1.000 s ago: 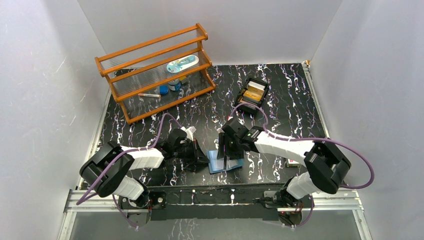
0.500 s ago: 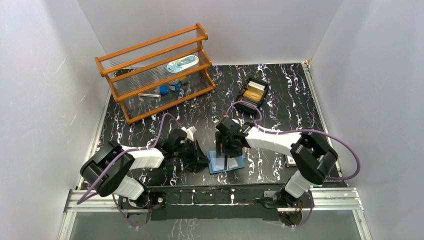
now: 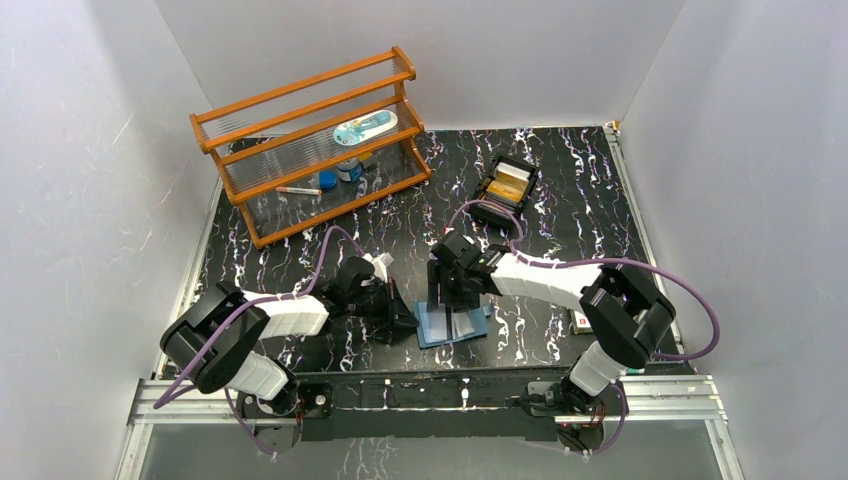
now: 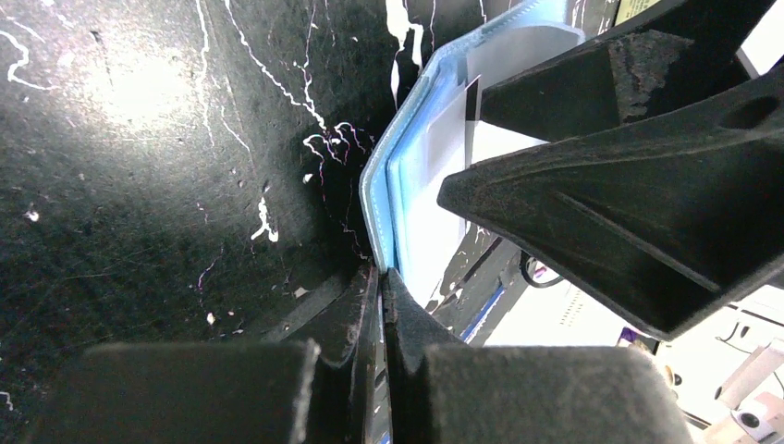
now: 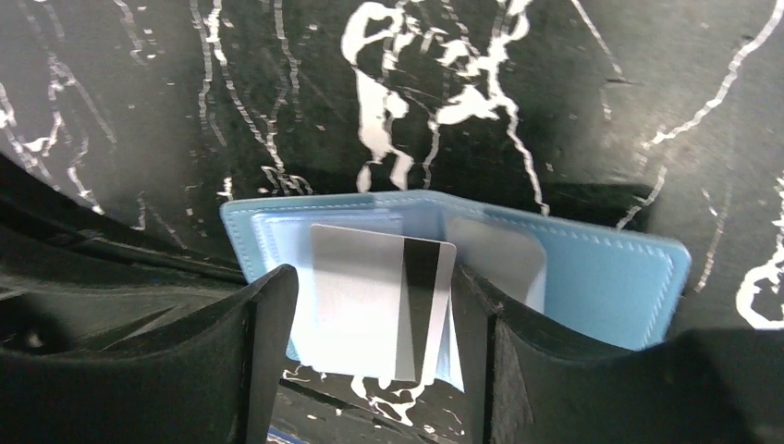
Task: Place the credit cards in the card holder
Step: Insert the credit card into the card holder.
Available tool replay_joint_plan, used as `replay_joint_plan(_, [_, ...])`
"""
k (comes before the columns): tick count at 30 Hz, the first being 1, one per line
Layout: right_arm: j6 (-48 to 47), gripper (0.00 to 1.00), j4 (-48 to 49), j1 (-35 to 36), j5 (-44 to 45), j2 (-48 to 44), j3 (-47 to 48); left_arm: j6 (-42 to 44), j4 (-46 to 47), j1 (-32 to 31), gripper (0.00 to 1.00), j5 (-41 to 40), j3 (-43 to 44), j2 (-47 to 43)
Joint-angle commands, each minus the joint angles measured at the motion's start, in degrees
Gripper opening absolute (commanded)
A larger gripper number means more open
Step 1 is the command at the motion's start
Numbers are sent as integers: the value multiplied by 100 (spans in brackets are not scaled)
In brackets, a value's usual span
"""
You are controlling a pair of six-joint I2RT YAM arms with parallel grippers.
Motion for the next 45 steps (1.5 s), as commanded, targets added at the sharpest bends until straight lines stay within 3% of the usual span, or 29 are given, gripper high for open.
replay_joint_plan(1, [-357,64,583,18,-453,-106,-34,142,-90,-3,0,88,184,-41])
replay_joint_plan(5, [-603,56,738,20,-557,-276,-158,193,-200,-3,0,84,259,-26])
replay_joint_plan(17, [-583,57,-141,8,-164,-1032,-223,477,-907,0,0,129,539,-362])
replay_joint_plan(27, [-541,37,379,2,-149,-910,-790,394,-850,-3,0,315,599,-274])
replay_joint_plan(36, [-366,30,897,1,-191,-764,-1222,-65,134,-3,31,478,423,-18])
replay_joint_plan(45, [-236,28,1097,1,-305,-796,-1426,-59,315,-11,33,448,439,205])
